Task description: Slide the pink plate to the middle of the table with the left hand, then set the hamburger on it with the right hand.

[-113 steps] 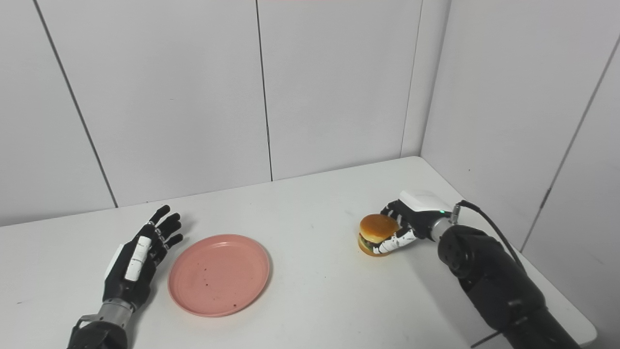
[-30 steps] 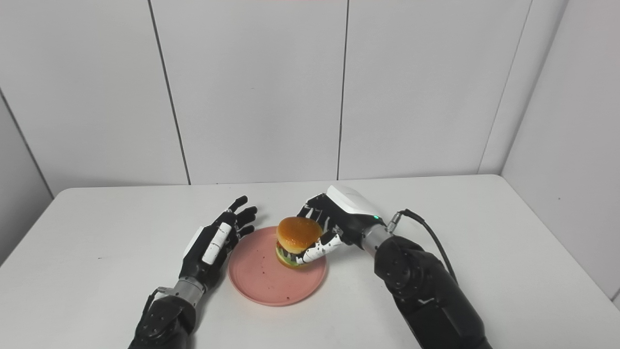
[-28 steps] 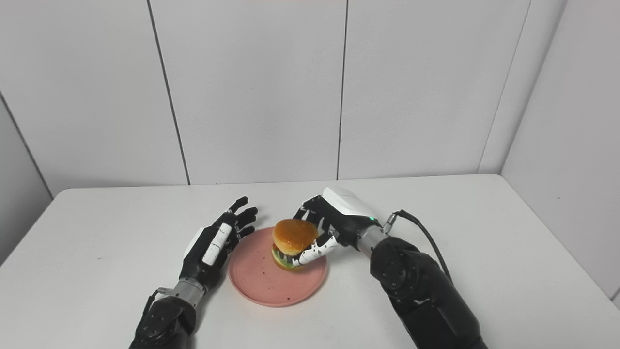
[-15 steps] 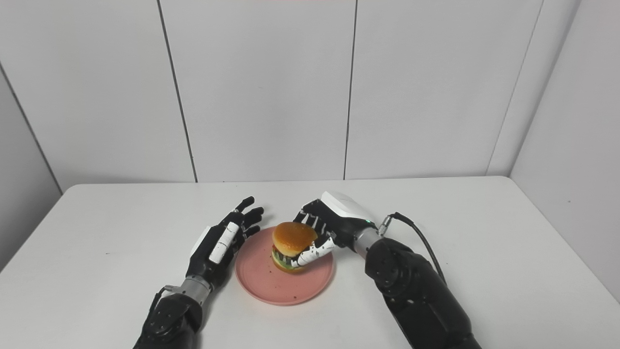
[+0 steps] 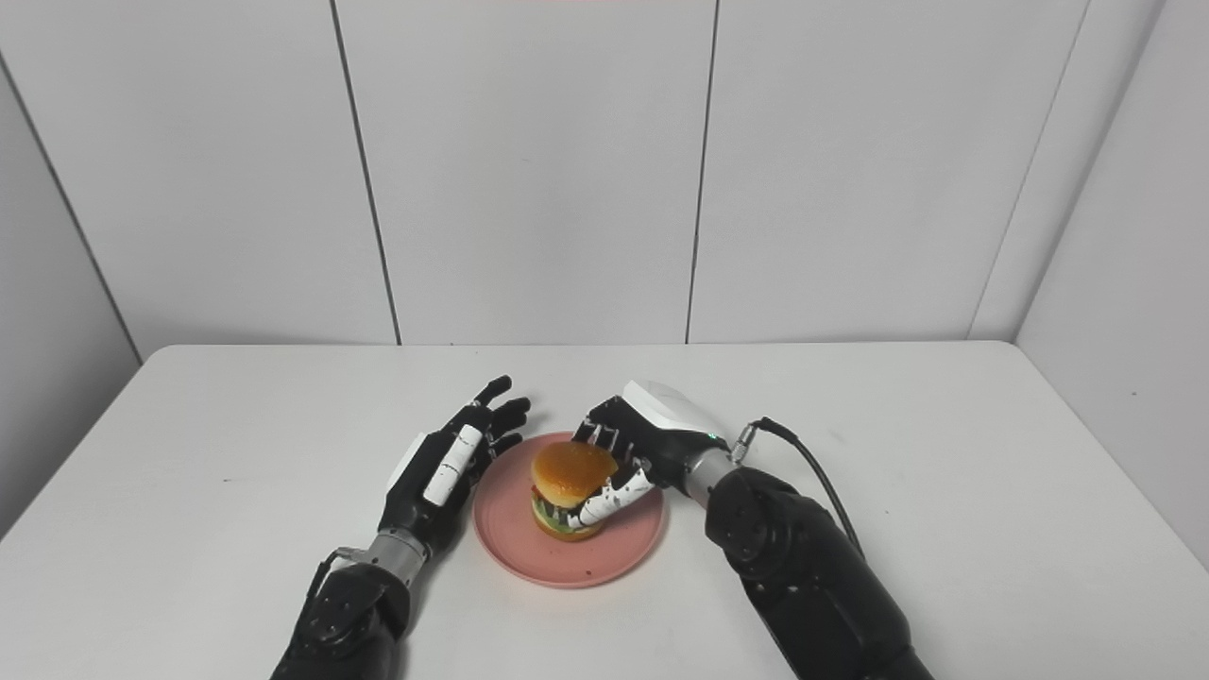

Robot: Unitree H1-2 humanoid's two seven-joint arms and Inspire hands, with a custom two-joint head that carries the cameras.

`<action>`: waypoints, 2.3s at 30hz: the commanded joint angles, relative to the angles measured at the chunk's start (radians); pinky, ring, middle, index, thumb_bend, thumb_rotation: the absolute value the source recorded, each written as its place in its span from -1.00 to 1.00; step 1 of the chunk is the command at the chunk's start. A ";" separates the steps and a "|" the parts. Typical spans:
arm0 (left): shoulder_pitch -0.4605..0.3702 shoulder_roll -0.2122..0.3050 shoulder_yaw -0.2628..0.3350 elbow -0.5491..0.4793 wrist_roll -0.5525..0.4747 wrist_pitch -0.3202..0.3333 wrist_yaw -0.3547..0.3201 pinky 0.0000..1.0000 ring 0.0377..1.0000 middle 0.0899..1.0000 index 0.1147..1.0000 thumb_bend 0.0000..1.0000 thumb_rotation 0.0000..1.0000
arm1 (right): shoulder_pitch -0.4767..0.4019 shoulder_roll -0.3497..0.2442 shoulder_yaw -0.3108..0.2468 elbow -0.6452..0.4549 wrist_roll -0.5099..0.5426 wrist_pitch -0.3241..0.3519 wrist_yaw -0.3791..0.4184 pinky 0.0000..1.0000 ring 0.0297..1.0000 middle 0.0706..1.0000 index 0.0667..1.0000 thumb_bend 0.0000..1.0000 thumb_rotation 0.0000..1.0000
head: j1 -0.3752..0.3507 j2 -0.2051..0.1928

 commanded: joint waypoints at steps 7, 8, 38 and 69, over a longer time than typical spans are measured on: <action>0.063 -0.021 -0.009 0.033 -0.004 -0.010 -0.004 0.75 0.76 0.65 0.73 0.75 0.52 | -0.051 0.001 0.001 -0.011 -0.007 -0.047 -0.021 -0.13 -0.06 0.00 -0.10 0.03 -0.67 | -0.004 0.007; 0.064 -0.022 -0.009 0.032 -0.004 -0.008 -0.004 0.75 0.77 0.65 0.73 0.75 0.52 | -0.051 0.000 0.002 -0.009 -0.008 -0.050 -0.021 -0.14 -0.07 -0.01 -0.10 0.03 -0.67 | -0.004 0.007; 0.055 -0.019 -0.008 0.033 -0.014 -0.003 -0.018 0.76 0.79 0.67 0.72 0.78 0.53 | -0.044 -0.072 0.029 -0.070 -0.055 -0.040 0.081 1.00 1.00 0.96 0.74 1.00 0.36 | -0.033 0.020; 0.046 -0.028 0.028 -0.044 0.159 -0.059 0.309 1.00 1.00 1.00 0.81 0.74 0.59 | 0.156 0.184 -0.426 0.113 0.445 -0.448 -0.427 0.91 0.95 0.97 0.95 0.65 1.00 | -0.083 0.014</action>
